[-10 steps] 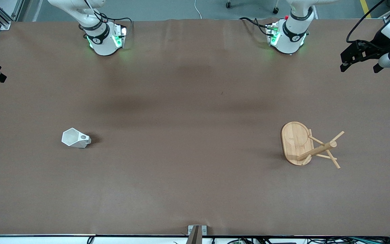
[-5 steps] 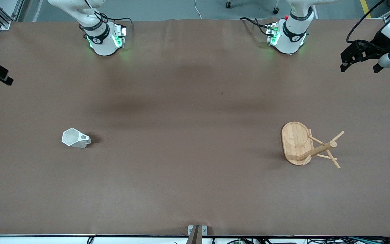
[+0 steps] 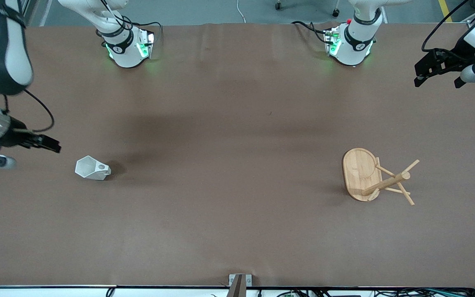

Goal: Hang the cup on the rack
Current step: 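Lower the right gripper onto the white cup and close it, then lift the white cup with the right gripper toward the table middle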

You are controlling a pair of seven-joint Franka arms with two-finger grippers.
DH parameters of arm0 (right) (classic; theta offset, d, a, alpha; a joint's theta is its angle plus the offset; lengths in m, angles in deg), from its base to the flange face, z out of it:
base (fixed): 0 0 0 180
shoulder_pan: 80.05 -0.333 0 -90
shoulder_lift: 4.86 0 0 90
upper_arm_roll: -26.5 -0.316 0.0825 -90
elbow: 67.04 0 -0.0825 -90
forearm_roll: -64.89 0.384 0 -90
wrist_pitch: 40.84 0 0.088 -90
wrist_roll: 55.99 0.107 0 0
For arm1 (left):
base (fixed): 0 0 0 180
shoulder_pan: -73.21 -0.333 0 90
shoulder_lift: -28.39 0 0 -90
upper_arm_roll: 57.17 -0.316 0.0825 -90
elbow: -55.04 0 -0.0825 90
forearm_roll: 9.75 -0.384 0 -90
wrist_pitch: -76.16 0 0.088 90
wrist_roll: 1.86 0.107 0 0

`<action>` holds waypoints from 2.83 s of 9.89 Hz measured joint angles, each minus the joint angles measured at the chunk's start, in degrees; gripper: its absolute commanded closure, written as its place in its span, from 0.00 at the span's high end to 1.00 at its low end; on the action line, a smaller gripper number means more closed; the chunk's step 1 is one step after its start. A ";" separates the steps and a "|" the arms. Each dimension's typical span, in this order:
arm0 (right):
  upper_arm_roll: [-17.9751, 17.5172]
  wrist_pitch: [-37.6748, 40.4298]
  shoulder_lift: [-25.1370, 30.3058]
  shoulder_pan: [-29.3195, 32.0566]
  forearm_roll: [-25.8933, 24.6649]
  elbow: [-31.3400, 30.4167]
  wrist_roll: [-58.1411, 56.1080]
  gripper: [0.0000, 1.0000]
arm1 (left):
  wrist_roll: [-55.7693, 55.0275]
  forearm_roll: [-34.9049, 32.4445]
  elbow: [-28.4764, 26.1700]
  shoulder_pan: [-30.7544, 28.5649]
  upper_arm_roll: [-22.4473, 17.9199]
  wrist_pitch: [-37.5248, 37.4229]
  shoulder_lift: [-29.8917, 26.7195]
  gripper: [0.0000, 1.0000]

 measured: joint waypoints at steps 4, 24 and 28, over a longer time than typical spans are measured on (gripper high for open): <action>0.47 -22.12 -6.66 1.29 0.00 -11.97 -5.58 1.00 | 0.00 0.00 0.04 -0.09 -0.04 -0.01 0.01 1.00; -1.80 5.59 -10.22 -3.90 17.51 9.58 -14.58 0.01 | 0.00 0.00 2.27 -0.07 0.03 -0.99 1.80 1.00; -10.80 7.58 -11.32 -6.31 43.56 9.45 -15.28 0.01 | 0.15 1.09 3.13 2.64 0.56 -1.03 4.12 1.00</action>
